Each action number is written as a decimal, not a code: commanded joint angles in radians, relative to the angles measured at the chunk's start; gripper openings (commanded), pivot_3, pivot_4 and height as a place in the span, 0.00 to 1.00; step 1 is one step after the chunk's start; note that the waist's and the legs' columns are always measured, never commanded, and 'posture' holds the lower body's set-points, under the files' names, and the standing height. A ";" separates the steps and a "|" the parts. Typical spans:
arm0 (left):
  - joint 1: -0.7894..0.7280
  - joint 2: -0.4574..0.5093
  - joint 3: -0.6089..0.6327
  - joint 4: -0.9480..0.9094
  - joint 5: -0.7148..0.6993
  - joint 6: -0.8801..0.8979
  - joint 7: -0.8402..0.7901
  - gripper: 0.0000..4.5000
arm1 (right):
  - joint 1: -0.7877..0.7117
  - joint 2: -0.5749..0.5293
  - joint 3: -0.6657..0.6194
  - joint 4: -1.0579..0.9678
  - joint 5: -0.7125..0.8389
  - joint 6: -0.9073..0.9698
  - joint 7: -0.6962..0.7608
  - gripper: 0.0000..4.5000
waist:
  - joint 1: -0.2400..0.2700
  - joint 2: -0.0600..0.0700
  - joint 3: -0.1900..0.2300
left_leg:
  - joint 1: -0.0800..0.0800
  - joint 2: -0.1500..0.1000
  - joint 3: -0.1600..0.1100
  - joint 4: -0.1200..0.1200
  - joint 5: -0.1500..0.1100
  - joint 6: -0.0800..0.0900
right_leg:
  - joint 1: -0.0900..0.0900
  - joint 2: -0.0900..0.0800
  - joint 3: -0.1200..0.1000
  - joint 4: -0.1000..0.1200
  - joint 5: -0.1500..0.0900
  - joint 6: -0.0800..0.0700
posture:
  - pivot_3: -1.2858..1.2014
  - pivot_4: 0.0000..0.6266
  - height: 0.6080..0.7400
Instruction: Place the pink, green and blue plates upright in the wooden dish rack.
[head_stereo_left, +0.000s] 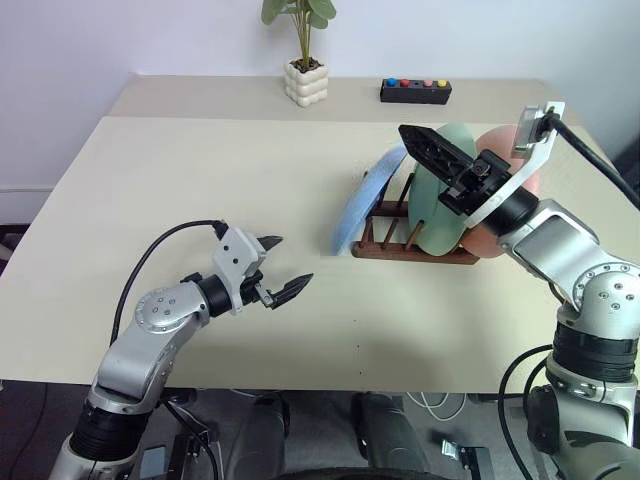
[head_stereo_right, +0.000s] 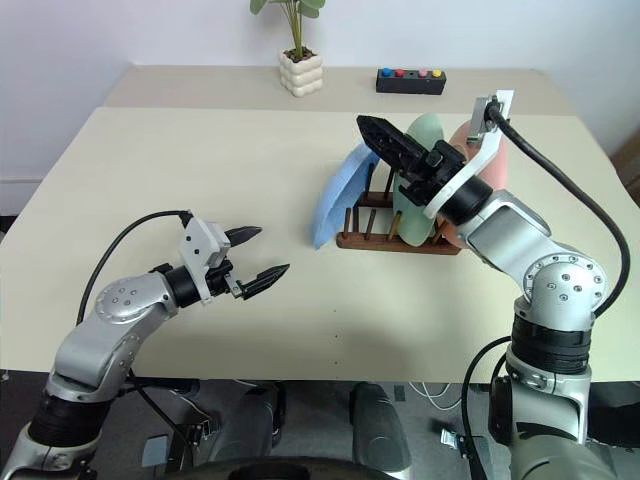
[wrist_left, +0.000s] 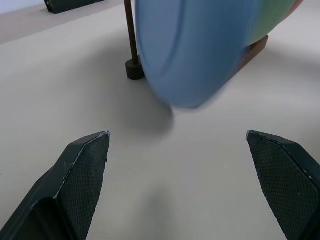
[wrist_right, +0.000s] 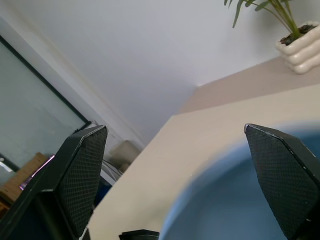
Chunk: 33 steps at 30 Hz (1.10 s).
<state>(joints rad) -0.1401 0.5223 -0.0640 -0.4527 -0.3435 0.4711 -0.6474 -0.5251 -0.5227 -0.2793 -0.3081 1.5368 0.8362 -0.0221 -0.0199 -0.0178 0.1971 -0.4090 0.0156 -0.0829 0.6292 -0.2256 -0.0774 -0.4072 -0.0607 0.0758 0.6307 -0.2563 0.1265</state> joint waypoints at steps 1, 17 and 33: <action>-0.003 -0.005 -0.002 -0.020 0.004 -0.023 -0.001 1.00 | 0.000 -0.034 0.025 -0.041 -0.038 0.022 0.009 0.99 | 0.000 0.000 0.000 | 0.000 0.000 0.000 0.000 0.000 0.000 | 0.000 0.000 0.000 0.000 0.000 0.000 | 0.52 0.24 0.92; -0.005 -0.015 -0.009 -0.011 0.020 -0.027 -0.004 1.00 | 0.028 -0.088 0.073 -0.102 -0.049 0.098 0.013 0.99 | 0.001 0.000 0.000 | 0.000 0.000 0.000 0.000 0.000 0.000 | 0.000 0.000 0.000 -0.001 0.000 0.000 | 0.52 0.24 0.92; -0.076 -0.081 0.032 0.073 0.006 -0.082 0.007 1.00 | 0.008 -0.171 0.077 -0.174 0.007 0.105 0.011 0.99 | 0.003 0.000 0.000 | -0.001 0.000 0.000 0.000 0.000 0.000 | 0.000 0.000 0.000 -0.002 0.000 0.000 | 0.52 0.24 0.92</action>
<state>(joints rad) -0.2015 0.4465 -0.0614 -0.3634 -0.3187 0.4138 -0.6465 -0.4947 -0.6825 -0.1918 -0.4383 1.5325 0.9535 -0.0220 -0.0173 -0.0179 0.1972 -0.4098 0.0156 -0.0825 0.6292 -0.2259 -0.0768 -0.4074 -0.0609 0.0760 0.6291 -0.2565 0.1263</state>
